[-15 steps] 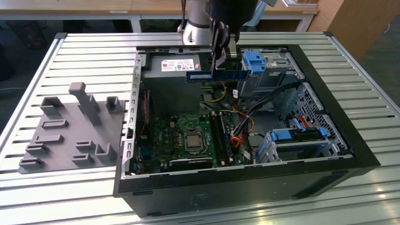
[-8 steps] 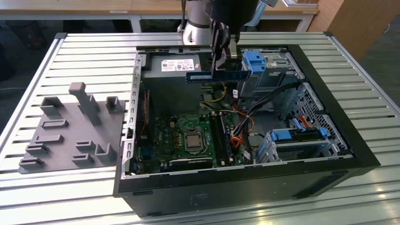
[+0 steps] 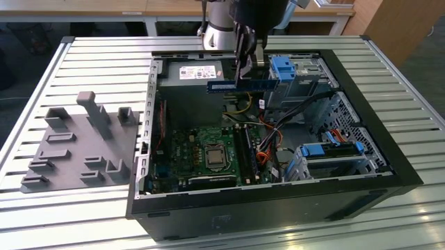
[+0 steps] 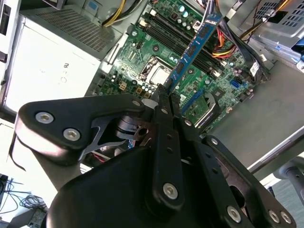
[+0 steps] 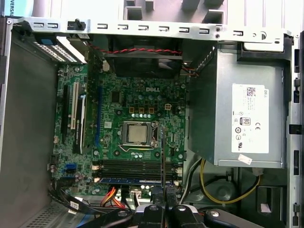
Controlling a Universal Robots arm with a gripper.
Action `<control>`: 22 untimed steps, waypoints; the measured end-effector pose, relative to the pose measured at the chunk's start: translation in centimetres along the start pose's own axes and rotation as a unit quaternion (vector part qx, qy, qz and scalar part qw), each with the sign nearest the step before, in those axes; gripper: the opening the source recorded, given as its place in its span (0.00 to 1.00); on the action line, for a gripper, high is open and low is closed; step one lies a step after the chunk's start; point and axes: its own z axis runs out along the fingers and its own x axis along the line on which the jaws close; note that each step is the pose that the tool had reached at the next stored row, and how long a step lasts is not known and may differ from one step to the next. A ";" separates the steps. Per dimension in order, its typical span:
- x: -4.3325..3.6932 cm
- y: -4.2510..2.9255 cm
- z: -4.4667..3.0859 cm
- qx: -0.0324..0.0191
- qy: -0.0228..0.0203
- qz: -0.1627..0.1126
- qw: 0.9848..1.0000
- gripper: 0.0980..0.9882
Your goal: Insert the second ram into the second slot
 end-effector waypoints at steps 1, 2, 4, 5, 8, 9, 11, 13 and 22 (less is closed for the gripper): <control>0.03 0.00 0.00 0.000 0.000 0.000 1.000 0.04; 0.05 0.00 0.00 0.000 0.000 0.000 1.000 0.04; 0.08 0.00 0.00 0.000 0.000 0.000 1.000 0.04; 0.09 0.00 0.00 0.000 0.000 0.000 1.000 0.04; 0.48 0.01 0.00 0.000 0.000 0.000 1.000 0.04; 0.86 0.02 0.00 0.000 0.000 0.000 1.000 0.04; 0.90 0.02 0.00 0.000 0.000 0.000 1.000 0.04; 0.94 0.02 0.00 0.000 0.000 0.000 1.000 0.04; 1.98 0.05 -0.01 0.000 0.000 0.000 1.000 0.04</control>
